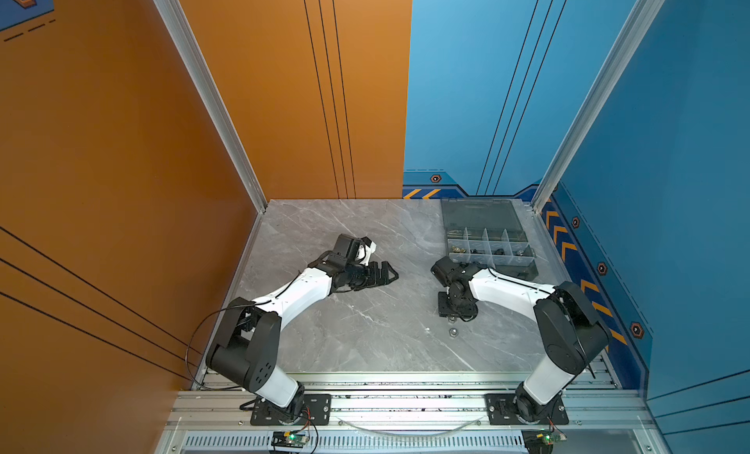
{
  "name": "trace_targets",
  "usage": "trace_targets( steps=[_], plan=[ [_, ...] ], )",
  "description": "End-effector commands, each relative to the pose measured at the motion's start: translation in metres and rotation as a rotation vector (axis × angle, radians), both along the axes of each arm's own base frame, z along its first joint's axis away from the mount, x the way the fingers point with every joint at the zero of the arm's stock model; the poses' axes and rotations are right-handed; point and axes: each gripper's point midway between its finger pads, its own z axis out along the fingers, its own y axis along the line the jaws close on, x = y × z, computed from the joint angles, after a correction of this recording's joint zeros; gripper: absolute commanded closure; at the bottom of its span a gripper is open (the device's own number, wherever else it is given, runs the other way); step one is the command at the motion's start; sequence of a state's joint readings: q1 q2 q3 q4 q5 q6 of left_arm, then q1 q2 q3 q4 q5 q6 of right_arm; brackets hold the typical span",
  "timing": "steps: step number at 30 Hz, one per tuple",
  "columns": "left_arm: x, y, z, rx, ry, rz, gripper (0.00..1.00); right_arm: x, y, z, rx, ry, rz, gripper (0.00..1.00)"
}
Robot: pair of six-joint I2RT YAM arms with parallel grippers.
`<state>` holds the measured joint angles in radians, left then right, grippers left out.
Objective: Sort the screws and nuts into containers
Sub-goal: Pick up the nut from the center of the table.
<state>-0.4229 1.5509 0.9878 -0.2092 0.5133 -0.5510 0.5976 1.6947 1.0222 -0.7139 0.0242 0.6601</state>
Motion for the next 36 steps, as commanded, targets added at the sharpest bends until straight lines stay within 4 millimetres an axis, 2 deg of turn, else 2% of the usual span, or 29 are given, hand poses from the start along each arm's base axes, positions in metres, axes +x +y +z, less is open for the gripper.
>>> trace_targets(
  steps=[1, 25, 32, 36],
  plan=[
    [-0.003, 0.001, -0.007, 0.013, 0.026, 0.004, 0.02, -0.002, -0.004, 0.001, -0.036, -0.001, -0.003, 0.50],
    [-0.005, -0.003, -0.009, 0.019, 0.026, -0.002, 0.02, -0.017, -0.014, -0.010, -0.059, 0.035, 0.034, 0.51],
    [-0.005, -0.003, -0.008, 0.018, 0.021, -0.003, 0.02, -0.019, -0.014, -0.011, -0.052, 0.037, 0.035, 0.60],
    [-0.005, -0.002, -0.008, 0.020, 0.025, 0.000, 0.02, -0.019, -0.014, -0.010, -0.049, 0.036, 0.033, 0.74]
  ],
)
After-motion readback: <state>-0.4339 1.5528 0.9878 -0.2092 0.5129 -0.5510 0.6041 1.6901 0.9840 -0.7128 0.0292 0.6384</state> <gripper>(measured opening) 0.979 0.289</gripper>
